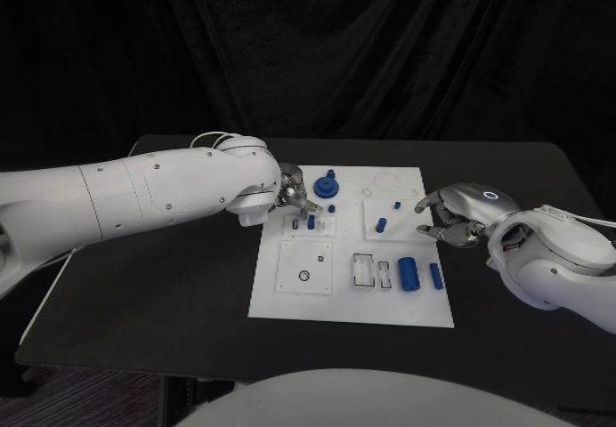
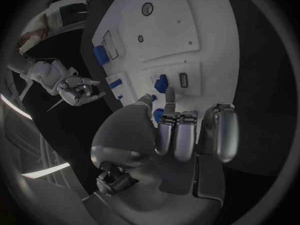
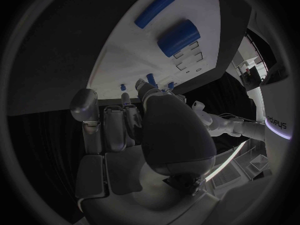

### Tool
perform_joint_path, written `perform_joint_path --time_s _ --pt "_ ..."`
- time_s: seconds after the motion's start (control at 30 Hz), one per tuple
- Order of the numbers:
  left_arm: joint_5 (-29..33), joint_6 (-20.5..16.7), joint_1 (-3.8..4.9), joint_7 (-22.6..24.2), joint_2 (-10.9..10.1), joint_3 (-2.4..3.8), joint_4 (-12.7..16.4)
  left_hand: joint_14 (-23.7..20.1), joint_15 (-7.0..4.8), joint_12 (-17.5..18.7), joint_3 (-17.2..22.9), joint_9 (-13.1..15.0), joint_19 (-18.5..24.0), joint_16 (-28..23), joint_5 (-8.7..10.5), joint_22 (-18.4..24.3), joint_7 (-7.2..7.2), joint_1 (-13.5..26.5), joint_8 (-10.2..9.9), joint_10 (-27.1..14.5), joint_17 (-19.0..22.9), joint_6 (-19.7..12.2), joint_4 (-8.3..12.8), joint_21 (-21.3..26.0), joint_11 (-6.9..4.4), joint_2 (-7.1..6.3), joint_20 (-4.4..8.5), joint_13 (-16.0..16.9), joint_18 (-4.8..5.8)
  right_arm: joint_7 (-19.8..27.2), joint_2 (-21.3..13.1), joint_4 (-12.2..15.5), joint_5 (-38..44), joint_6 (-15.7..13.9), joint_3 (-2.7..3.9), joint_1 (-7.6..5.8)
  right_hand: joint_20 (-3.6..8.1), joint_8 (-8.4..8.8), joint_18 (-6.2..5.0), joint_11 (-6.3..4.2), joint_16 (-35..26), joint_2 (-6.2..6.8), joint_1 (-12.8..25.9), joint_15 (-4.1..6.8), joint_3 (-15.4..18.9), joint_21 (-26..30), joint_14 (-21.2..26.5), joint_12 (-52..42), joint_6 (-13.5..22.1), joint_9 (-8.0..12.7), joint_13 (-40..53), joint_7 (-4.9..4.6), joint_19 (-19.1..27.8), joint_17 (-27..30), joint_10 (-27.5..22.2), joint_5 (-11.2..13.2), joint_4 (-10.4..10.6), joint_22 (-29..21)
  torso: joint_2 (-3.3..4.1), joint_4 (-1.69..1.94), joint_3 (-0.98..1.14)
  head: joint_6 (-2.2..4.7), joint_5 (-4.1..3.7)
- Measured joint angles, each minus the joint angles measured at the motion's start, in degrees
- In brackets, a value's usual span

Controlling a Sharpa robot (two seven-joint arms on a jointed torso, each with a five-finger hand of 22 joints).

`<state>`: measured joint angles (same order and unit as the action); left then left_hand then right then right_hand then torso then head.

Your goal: Assemble the parts on the task board

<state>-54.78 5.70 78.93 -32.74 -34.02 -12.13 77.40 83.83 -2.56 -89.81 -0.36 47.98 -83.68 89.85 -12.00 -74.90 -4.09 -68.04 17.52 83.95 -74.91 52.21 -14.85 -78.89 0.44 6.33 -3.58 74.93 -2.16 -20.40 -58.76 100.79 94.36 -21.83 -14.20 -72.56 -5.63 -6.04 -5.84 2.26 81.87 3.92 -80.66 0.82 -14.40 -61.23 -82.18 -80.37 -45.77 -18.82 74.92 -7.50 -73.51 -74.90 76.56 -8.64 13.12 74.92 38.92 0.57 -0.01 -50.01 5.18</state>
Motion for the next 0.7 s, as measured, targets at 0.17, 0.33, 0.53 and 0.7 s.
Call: perform_joint_path --time_s 0.17,0.33,0.53,0.7 --pt "-0.01 0.25 -0.05 -0.14 0.18 0.00 -0.01 0.22 -0.22 0.00 0.24 -0.13 0.00 0.00 -0.43 0.00 0.21 -0.23 -0.22 0.00 0.00 0.21 0.24 0.00 0.00 -0.16 0.00 0.00 0.00 0.00 0.07 -0.04 0.00 -0.01 0.00 0.00 0.00 0.00 0.00 0.00 0.00 0.00 0.00 0.00 0.00 0.00 0.00 0.00 -0.12 0.05 0.00 0.12 0.00 0.00 0.00 0.00 0.00 0.00 0.01 -0.02 0.02 0.00 0.05" --pt "-0.01 0.55 -0.22 -0.26 0.28 0.00 -0.11 0.22 -0.22 0.00 0.40 -0.34 0.00 0.00 -1.64 0.00 0.21 -0.50 -0.59 0.00 0.00 0.21 0.73 0.00 0.00 0.11 0.00 0.00 0.00 -0.01 0.12 -0.08 0.00 -0.01 0.00 0.00 0.00 0.00 0.00 0.00 0.00 0.00 0.00 0.00 0.00 0.00 0.00 0.00 -0.20 0.09 0.00 0.20 0.00 0.00 0.00 -0.21 0.00 0.00 0.00 -0.02 0.03 0.00 0.12" --pt "-0.02 0.92 -0.44 -0.32 0.44 0.00 -0.28 0.22 -0.21 0.00 1.18 -0.74 0.00 0.00 -3.77 0.00 0.41 -1.10 -0.93 0.21 0.00 0.41 1.51 0.00 -0.21 -0.04 0.00 0.01 0.00 -0.03 0.16 -0.12 0.00 0.02 0.00 0.00 0.00 0.00 0.00 0.00 0.00 0.00 0.00 0.00 0.00 0.00 0.00 0.00 -0.20 0.09 -0.01 0.20 0.00 0.00 0.00 -0.21 0.00 -0.01 -0.01 -0.01 0.03 0.00 0.15" --pt "-0.02 1.29 -0.72 -0.32 0.56 0.01 -0.38 0.22 -0.21 0.00 1.66 -0.88 -0.20 0.00 -4.96 0.00 0.21 -1.65 -1.24 0.02 0.00 0.62 1.98 0.00 -0.39 -0.27 0.20 0.01 0.01 -0.05 0.29 -0.16 0.00 0.05 0.00 0.00 0.00 0.00 0.00 0.00 0.00 -0.26 -0.26 0.00 -0.25 0.00 0.00 0.00 -0.33 0.34 -0.01 0.07 0.00 0.00 0.00 -1.16 -0.25 -0.01 -0.01 -0.02 0.02 0.00 0.19"
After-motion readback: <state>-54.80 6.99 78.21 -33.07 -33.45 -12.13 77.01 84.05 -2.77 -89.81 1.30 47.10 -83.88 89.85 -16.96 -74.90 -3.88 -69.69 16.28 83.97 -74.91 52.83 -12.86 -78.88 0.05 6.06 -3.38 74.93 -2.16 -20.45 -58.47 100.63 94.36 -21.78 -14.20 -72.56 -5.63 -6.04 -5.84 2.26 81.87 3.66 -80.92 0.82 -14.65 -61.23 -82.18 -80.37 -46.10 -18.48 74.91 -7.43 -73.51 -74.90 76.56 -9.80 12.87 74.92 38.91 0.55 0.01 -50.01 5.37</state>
